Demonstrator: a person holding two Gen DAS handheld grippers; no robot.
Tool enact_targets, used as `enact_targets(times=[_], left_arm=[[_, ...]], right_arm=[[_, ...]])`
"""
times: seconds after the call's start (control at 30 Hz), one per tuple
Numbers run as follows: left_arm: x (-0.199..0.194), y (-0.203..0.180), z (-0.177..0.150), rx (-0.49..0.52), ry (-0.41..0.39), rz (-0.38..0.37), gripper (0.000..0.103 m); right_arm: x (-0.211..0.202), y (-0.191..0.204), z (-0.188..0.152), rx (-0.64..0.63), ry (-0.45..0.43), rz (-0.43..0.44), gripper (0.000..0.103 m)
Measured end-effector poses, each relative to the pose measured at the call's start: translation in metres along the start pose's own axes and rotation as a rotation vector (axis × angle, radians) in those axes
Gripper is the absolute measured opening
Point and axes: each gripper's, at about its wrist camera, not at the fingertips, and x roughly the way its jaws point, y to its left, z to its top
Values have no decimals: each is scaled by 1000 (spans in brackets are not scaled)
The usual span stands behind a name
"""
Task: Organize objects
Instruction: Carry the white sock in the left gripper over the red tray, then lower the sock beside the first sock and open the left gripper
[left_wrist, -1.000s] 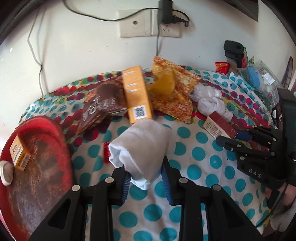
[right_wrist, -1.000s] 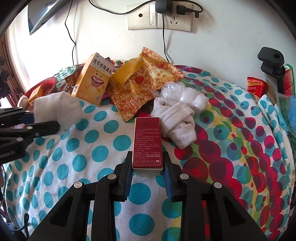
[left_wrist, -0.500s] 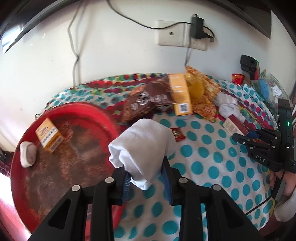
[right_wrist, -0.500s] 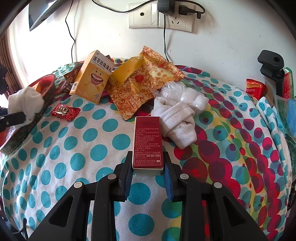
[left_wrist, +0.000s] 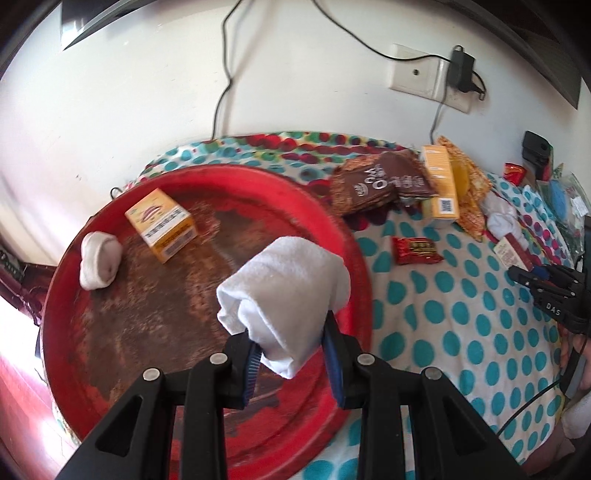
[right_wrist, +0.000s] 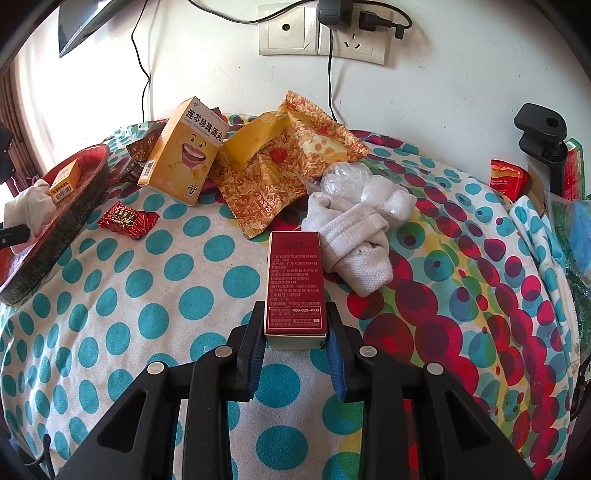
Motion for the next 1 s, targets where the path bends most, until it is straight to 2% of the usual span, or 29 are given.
enact_targets(times=[0.53,0.9,1.0], left_arm=[[0,61,-10,-64,12,70,31],[-1,125,-18,-142,25,159,31],[-2,137,-22,-148,21,159,31]], right_arm=[[0,0,0,7,2,-9,28],[0,0,0,8,2,-10,28],[0,0,0,9,2,-10,28]])
